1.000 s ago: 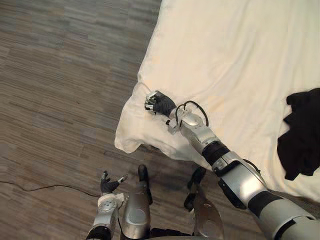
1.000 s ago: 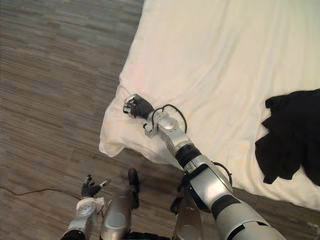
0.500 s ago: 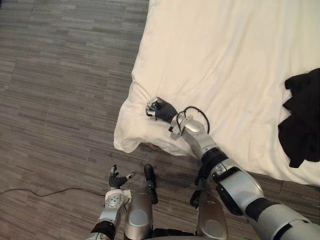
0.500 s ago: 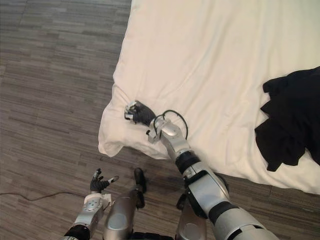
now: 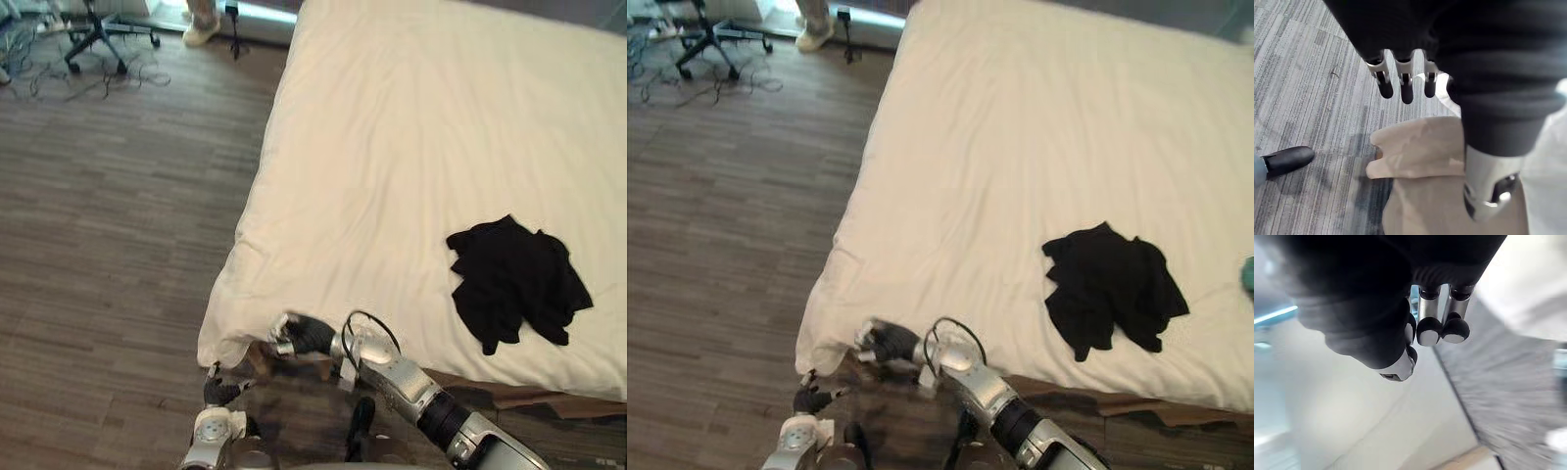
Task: Tidy the bed and pick cloth on bed and put in laundry
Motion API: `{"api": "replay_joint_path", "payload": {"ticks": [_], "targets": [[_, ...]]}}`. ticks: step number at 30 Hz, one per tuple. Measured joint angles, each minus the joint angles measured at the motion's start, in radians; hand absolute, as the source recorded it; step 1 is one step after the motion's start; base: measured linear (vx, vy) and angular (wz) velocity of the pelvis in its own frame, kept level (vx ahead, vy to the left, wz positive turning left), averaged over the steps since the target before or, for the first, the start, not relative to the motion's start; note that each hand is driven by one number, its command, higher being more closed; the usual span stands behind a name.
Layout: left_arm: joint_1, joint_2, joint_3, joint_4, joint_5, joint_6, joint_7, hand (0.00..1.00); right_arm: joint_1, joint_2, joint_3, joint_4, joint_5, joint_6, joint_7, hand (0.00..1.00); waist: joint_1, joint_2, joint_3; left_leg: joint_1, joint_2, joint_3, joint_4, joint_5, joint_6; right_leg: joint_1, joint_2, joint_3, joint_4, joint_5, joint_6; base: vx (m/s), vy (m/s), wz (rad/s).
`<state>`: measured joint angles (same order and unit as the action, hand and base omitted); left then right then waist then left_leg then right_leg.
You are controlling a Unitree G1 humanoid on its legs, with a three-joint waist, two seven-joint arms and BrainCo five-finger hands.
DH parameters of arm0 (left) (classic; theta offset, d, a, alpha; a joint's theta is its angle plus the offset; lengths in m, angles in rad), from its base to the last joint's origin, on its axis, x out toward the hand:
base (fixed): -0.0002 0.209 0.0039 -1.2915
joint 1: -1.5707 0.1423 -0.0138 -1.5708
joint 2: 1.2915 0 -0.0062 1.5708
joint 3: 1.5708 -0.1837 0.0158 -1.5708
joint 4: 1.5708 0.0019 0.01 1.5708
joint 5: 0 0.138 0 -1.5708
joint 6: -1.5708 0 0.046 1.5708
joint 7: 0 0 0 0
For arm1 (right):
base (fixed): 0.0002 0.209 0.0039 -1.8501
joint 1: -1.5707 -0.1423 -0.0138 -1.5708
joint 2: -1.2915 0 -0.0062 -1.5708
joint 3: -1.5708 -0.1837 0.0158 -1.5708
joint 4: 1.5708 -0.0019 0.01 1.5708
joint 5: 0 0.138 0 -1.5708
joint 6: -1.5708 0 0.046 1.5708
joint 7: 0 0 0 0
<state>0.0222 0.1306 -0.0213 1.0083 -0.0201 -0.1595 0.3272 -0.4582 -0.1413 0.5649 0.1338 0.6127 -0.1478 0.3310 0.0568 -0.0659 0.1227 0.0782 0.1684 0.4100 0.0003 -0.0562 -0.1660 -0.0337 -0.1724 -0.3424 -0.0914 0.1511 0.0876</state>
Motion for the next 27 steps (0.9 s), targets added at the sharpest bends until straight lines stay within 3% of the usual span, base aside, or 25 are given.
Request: {"api": "replay_joint_path", "payload": {"ticks": [5, 8, 11, 12, 15, 17, 21, 22, 24, 25, 27], "targets": [[0.033, -0.002, 0.005, 0.005, 0.02, 0.012, -0.001, 0.0, -0.105, 0.046, -0.106, 0.088, 0.016, -0.001, -0.161, 1.0, 0.002, 0.005, 0.0, -0.005, 0.004, 0.008, -0.004, 0.015, -0.006, -0.007, 0.004, 0.007, 0.0, 0.01, -0.013, -0.11, -0.04, -0.06], [0.031, 0.003, 0.005, 0.002, 0.019, 0.014, -0.002, 0.0, -0.141, 0.06, -0.158, 0.221, -0.007, -0.001, -0.242, 1.0, 0.005, 0.024, 0.01, -0.041, 0.001, 0.008, -0.036, 0.045, -0.009, -0.059, 0.007, 0.017, 0.0, 0.018, -0.024, -0.11, -0.051, -0.04], [-0.001, -0.004, -0.001, -0.007, 0.014, 0.012, -0.004, 0.0, -0.196, 0.038, -0.257, 0.383, -0.023, -0.001, -0.257, 1.0, 0.005, 0.052, 0.051, -0.091, -0.006, 0.004, -0.036, 0.074, -0.006, -0.113, 0.002, 0.025, 0.0, 0.046, -0.032, -0.08, -0.029, 0.06], [-0.018, -0.009, -0.007, -0.016, 0.004, 0.009, -0.004, 0.0, -0.209, 0.009, -0.307, 0.446, -0.023, -0.002, -0.254, 1.0, 0.007, 0.081, 0.085, -0.101, -0.01, 0.003, -0.037, 0.082, -0.005, -0.124, 0.0, 0.026, 0.0, 0.054, -0.036, -0.09, -0.016, 0.04], [-0.028, -0.013, -0.008, -0.04, -0.013, -0.005, 0.002, 0.0, -0.165, -0.053, -0.374, 0.554, -0.021, 0.001, -0.234, 1.0, 0.004, 0.135, 0.139, -0.112, -0.013, -0.006, -0.053, 0.097, -0.005, -0.146, 0.003, 0.028, 0.0, 0.047, -0.027, -0.04, -0.015, -0.06], [-0.028, -0.013, -0.008, -0.039, -0.016, -0.005, 0.002, 0.0, -0.096, -0.082, -0.382, 0.573, -0.021, 0.006, -0.228, 1.0, -0.001, 0.142, 0.148, -0.111, -0.004, -0.008, -0.059, 0.099, -0.006, -0.146, 0.014, 0.03, 0.0, 0.043, -0.026, 0.03, -0.025, -0.06], [-0.019, -0.026, -0.008, -0.04, 0.001, -0.012, 0.002, 0.0, 0.166, -0.073, -0.428, 0.505, -0.019, -0.041, -0.163, 1.0, -0.019, 0.122, 0.136, -0.045, 0.023, 0.013, -0.062, 0.078, -0.028, -0.097, 0.046, 0.045, 0.0, 0.019, -0.028, 0.1, -0.011, -0.16], [-0.017, -0.026, -0.007, -0.044, 0.006, -0.016, 0.002, 0.0, 0.208, -0.052, -0.459, 0.505, -0.022, -0.05, -0.152, 0.0, -0.021, 0.116, 0.131, -0.035, 0.026, 0.019, -0.061, 0.07, -0.029, -0.088, 0.049, 0.05, 0.0, 0.012, -0.021, 0.11, 0.025, -0.2], [-0.016, -0.022, -0.003, -0.048, 0.028, -0.024, 0.001, 0.0, 0.297, -0.021, -0.516, 0.506, -0.027, -0.07, -0.129, 0.0, -0.035, 0.101, 0.121, -0.023, 0.028, 0.029, -0.051, 0.049, -0.029, -0.075, 0.05, 0.054, 0.0, 0.005, -0.018, 0.11, 0.038, -0.09], [-0.011, -0.016, 0.007, -0.049, 0.044, -0.024, -0.001, 0.0, 0.371, -0.003, -0.555, 0.524, -0.039, -0.066, -0.127, 0.0, -0.055, 0.089, 0.113, -0.013, 0.028, 0.039, -0.047, 0.034, -0.028, -0.068, 0.049, 0.06, 0.0, 0.002, -0.015, 0.11, 0.055, -0.22], [-0.005, -0.012, 0.027, -0.049, 0.068, -0.024, -0.004, 0.0, 0.472, 0.005, -0.637, 0.63, -0.07, -0.023, -0.139, 0.0, -0.065, 0.077, 0.105, 0.003, 0.026, 0.076, -0.044, 0.018, -0.036, -0.07, 0.052, 0.089, 0.0, 0.0, -0.014, 0.13, 0.066, -0.4]]}}
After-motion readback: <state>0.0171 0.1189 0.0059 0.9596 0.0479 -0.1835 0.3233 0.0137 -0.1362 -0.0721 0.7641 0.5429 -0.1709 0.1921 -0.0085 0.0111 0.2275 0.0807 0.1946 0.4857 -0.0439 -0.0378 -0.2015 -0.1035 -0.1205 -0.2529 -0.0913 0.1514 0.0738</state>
